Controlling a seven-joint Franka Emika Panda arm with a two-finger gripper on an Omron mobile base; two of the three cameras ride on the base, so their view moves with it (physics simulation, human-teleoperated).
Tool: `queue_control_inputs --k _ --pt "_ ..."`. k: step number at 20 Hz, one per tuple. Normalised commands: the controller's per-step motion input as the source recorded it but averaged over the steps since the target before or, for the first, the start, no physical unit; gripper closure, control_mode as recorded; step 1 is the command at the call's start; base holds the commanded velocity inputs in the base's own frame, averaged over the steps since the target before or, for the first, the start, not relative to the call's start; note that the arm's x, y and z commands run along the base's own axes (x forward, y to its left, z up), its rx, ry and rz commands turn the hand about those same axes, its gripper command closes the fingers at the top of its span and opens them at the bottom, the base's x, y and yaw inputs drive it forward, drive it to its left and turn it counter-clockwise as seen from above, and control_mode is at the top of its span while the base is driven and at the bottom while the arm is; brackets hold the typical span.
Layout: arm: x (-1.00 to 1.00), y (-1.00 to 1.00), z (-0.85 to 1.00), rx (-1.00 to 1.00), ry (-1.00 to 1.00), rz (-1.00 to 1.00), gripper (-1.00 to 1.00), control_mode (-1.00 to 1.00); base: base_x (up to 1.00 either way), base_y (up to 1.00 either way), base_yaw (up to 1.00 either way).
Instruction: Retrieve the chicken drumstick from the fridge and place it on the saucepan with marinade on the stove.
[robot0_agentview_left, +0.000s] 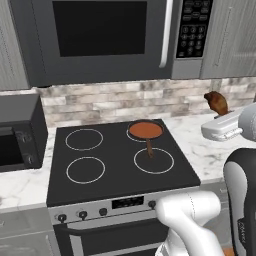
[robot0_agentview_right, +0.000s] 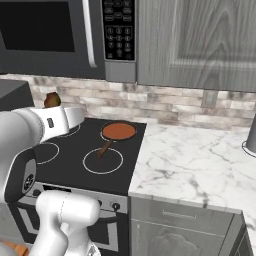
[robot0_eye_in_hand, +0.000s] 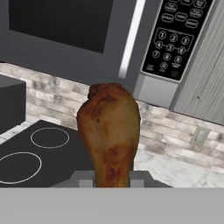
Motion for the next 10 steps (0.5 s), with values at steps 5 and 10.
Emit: queue_control_inputs --k 5,10 --pt "0.00 0.00 0.00 0.00 0.00 0.00 1.00 1.00 0.16 -0.02 0.00" --pt "0.00 0.00 0.00 0.00 0.00 0.00 1.00 1.00 0.06 0.00 0.00"
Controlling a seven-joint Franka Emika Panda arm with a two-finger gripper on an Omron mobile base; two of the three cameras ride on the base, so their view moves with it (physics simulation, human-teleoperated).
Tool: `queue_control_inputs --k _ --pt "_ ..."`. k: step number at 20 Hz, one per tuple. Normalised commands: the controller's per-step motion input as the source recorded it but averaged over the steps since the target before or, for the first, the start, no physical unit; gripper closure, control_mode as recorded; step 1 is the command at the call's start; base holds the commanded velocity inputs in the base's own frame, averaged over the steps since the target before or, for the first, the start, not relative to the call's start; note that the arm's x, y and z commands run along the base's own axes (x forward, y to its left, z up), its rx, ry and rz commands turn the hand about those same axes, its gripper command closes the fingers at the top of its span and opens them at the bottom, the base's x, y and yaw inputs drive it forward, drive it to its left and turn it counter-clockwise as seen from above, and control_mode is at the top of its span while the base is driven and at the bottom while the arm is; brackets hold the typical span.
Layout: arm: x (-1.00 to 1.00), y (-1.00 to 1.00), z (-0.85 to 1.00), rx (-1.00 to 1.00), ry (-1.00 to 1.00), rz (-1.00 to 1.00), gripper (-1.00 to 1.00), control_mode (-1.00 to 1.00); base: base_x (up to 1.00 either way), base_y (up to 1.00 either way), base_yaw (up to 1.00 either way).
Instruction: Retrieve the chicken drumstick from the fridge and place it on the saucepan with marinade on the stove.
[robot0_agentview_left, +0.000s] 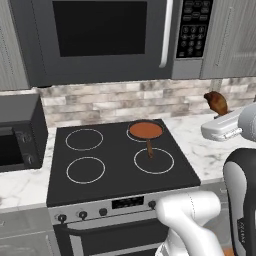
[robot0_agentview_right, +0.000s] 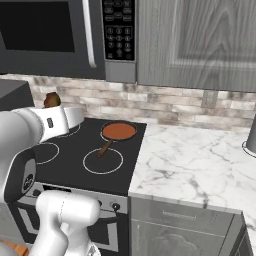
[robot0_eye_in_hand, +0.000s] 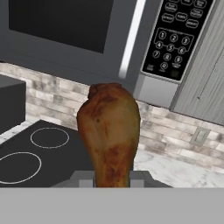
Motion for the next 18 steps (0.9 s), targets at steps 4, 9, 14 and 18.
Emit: queue_control_inputs --k 4,9,14,18 --pt "0.00 0.00 0.00 0.00 0.00 0.00 1.00 -1.00 0.00 0.00 0.00" --pt "0.08 0.00 -0.10 0.00 0.03 0.00 1.00 -1.00 0.00 0.00 0.00" --pt "0.14 0.00 -0.40 0.00 0.12 0.00 1.00 -1.00 0.00 0.00 0.00" --pt "0.27 0.00 -0.60 0.00 0.17 0.00 1.00 -1.00 0.00 0.00 0.00"
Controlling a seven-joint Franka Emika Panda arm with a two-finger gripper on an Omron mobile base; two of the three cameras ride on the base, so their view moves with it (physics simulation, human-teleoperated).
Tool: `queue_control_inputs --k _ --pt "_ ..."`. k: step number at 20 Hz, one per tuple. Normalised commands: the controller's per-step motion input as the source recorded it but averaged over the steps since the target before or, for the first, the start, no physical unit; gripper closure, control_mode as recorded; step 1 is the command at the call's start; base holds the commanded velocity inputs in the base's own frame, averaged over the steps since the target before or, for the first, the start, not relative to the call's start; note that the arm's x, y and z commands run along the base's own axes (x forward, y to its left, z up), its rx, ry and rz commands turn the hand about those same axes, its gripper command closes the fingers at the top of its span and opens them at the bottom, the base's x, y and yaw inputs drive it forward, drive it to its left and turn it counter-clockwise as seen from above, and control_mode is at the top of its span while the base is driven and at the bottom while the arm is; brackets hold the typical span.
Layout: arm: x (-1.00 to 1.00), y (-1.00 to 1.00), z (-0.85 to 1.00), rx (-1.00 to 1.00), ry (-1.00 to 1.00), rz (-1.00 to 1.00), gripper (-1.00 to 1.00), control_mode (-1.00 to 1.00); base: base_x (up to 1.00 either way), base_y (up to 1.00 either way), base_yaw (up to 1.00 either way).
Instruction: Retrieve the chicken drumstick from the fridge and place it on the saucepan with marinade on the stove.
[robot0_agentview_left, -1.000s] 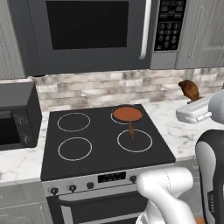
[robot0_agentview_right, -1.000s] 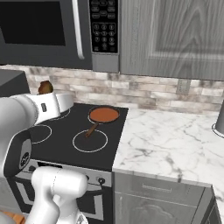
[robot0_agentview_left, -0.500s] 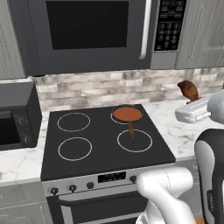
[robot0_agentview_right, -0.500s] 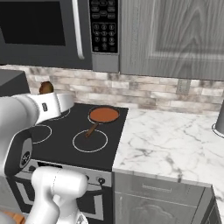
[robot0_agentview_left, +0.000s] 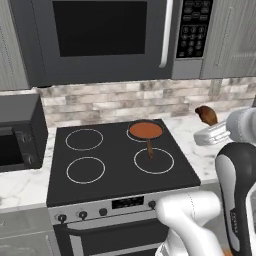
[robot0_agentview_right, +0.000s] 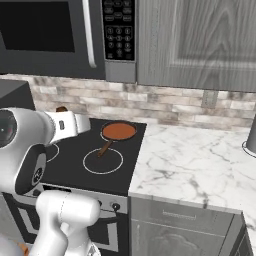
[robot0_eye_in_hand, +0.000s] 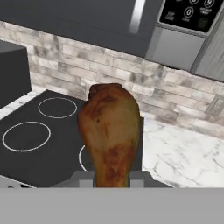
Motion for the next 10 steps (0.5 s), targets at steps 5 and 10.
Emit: queue_control_inputs --k 5,10 --pt "0.21 0.00 -0.64 0.00 0.11 0.00 1.00 -1.00 0.00 0.00 0.00" --pt "0.21 0.00 -0.56 0.00 0.04 0.00 1.00 -1.00 0.00 0.00 0.00"
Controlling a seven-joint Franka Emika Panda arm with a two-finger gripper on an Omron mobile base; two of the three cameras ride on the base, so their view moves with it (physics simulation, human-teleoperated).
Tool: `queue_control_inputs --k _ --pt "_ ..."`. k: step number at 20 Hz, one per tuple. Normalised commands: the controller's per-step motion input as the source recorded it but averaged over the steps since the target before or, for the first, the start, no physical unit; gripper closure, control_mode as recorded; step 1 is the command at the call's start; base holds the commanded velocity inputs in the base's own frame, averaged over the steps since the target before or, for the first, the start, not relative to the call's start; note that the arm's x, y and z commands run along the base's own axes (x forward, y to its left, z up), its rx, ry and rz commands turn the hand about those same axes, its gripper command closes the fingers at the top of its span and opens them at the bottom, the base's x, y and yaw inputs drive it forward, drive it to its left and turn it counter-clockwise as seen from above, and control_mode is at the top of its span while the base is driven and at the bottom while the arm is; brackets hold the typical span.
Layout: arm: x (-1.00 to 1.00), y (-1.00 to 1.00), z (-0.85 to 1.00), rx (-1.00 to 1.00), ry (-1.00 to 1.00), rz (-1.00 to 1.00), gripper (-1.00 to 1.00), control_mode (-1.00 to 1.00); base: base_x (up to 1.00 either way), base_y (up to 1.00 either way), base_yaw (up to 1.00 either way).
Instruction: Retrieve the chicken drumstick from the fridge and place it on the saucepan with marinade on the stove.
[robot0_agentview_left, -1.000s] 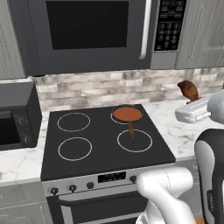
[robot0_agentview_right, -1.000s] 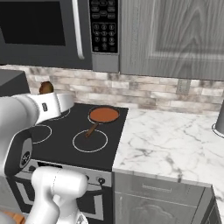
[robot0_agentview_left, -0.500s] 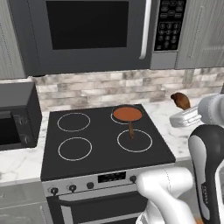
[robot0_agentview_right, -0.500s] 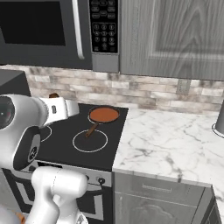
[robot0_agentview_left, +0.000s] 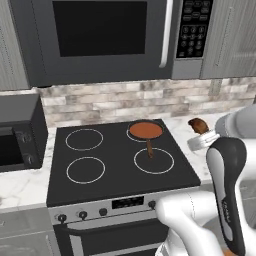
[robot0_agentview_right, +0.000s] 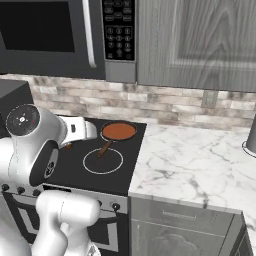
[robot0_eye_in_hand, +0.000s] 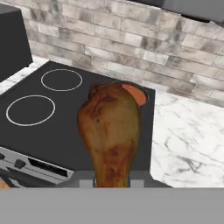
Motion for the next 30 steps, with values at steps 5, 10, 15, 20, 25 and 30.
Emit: queue_control_inputs --k 5,10,15,20,25,30 --pt "0.15 0.00 -0.48 -0.02 0.00 0.00 1.00 -1.00 0.00 0.00 0.00" --pt "0.14 0.00 -0.48 -0.02 0.00 0.00 1.00 -1.00 0.00 0.00 0.00" --pt "0.20 0.00 -0.44 0.00 0.00 0.00 1.00 -1.00 0.00 0.00 0.00" --pt "0.34 0.00 -0.46 0.00 0.00 0.00 1.00 -1.00 0.00 0.00 0.00" --pt "0.63 0.00 -0.40 0.00 0.00 0.00 1.00 -1.00 0.00 0.00 0.00" --pt "0.71 0.00 -0.38 0.00 0.00 0.00 1.00 -1.00 0.00 0.00 0.00"
